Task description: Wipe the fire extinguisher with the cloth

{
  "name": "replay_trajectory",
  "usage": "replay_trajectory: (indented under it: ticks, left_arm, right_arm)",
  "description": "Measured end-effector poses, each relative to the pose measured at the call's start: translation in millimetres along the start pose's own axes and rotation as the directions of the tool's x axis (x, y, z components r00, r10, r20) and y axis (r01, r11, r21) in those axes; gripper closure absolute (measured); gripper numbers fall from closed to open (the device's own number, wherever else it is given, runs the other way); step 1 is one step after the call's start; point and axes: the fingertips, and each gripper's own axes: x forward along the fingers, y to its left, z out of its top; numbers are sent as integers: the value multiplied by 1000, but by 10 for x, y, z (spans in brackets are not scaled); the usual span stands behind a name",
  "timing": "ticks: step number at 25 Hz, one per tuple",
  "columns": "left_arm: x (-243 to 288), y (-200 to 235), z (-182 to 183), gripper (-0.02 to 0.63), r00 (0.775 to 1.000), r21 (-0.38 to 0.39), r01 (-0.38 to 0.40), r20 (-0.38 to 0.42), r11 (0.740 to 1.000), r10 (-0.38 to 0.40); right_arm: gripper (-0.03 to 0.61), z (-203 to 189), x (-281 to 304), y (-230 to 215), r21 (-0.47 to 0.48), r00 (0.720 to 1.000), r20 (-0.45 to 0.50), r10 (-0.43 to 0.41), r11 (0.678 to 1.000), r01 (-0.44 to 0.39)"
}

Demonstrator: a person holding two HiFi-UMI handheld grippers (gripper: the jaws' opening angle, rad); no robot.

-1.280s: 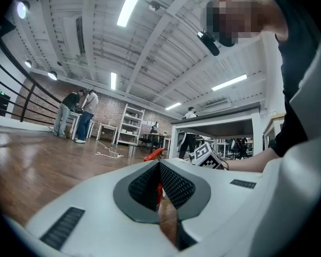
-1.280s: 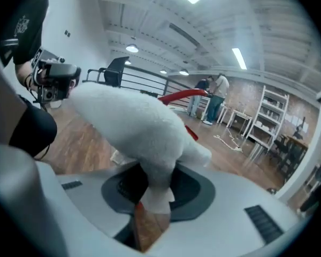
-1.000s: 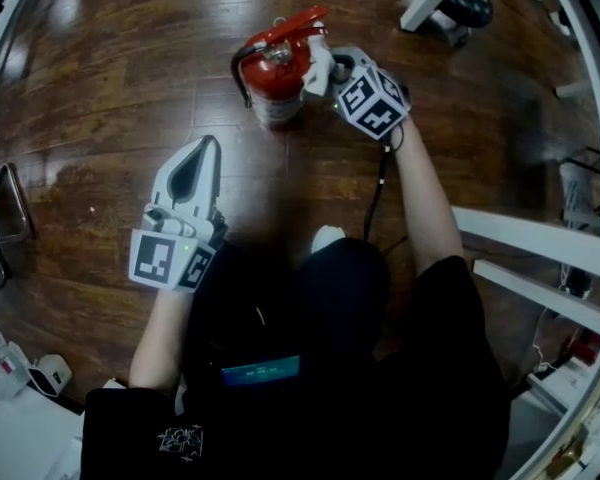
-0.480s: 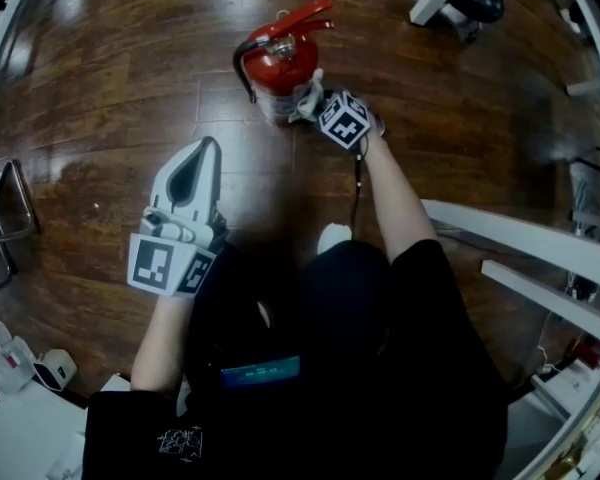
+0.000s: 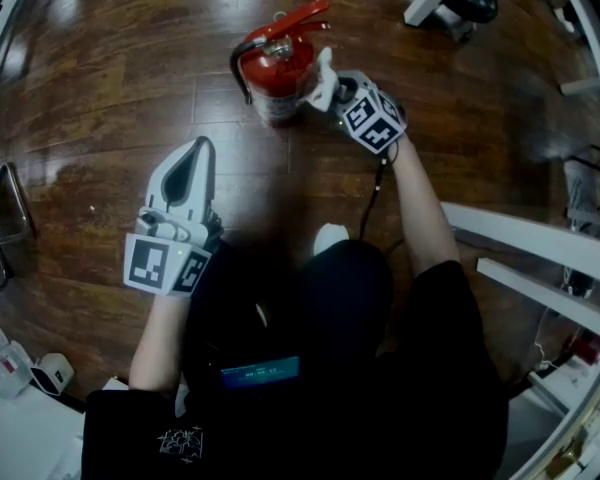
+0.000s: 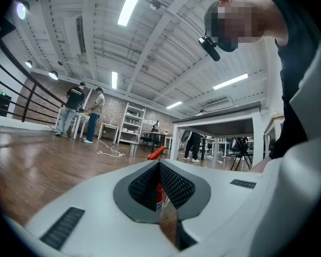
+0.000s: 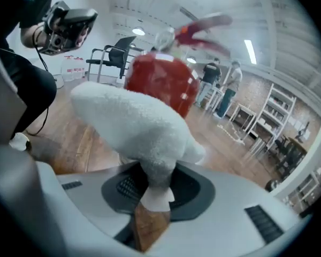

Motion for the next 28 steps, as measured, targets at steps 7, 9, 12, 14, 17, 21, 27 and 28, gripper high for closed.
replay_trajectory:
  ticks: [7,9,12,14,17,21,27,28]
  left_arm:
    - [-41,8,-29,611,1000,-1,1,-6,1000,-1]
    - [-48,3,-27,611,1000,2,-1,-6,1000,1]
    - [-62,4,-18,611,1000,4,-3,-6,1000,3]
    - [-66,10,-19,611,1000,1,-2,-7,1000,2]
    - [-68,-8,-29,611,1000,1,1,-10,1000,-1]
    - [-66,-19,-31,611,1000,0,2,-10,1000,-2]
    - [-99,-24,-48,611,1000,-1,-6,-13,1000,5]
    - [-102,-20,-46,611,1000,-1,-7,-13,1000,7]
  right_arm:
    - [453,1077,-944,-276,74,989,147,14,997,-25]
    - [453,1179,-886,-228,77,992,122,15,997,-25]
    - [453,1152,-728,-164,138,994,109,17,990,-32]
    - [453,1061,-682,-118,209,993,117,29,977,-53]
    - [453,819,-487,58,278,993,112,38,958,-68]
    - [453,376,-29,294,399,996,76,50,914,-76]
    - [453,-184,559,580,580,995,20,97,809,-91]
    - [453,-252,622,611,592,995,9,95,802,-82]
